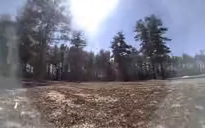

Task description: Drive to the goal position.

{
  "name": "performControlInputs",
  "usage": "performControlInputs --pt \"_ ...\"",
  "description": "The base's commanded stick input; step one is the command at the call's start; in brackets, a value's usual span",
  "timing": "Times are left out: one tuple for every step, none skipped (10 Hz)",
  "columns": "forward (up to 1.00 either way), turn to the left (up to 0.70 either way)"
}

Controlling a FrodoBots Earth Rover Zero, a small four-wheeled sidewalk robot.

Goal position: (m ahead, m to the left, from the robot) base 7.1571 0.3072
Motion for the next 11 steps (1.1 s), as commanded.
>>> performControlInputs --pt "0.5 0.0" --pt "0.5 0.0" --pt "0.5 0.0" --pt "0.5 0.0" --pt "0.5 0.0" --pt "0.5 0.0" --pt "0.5 0.0" --pt "0.5 0.0" --pt "0.5 0.0" --pt "0.5 0.0" --pt "0.5 0.0"
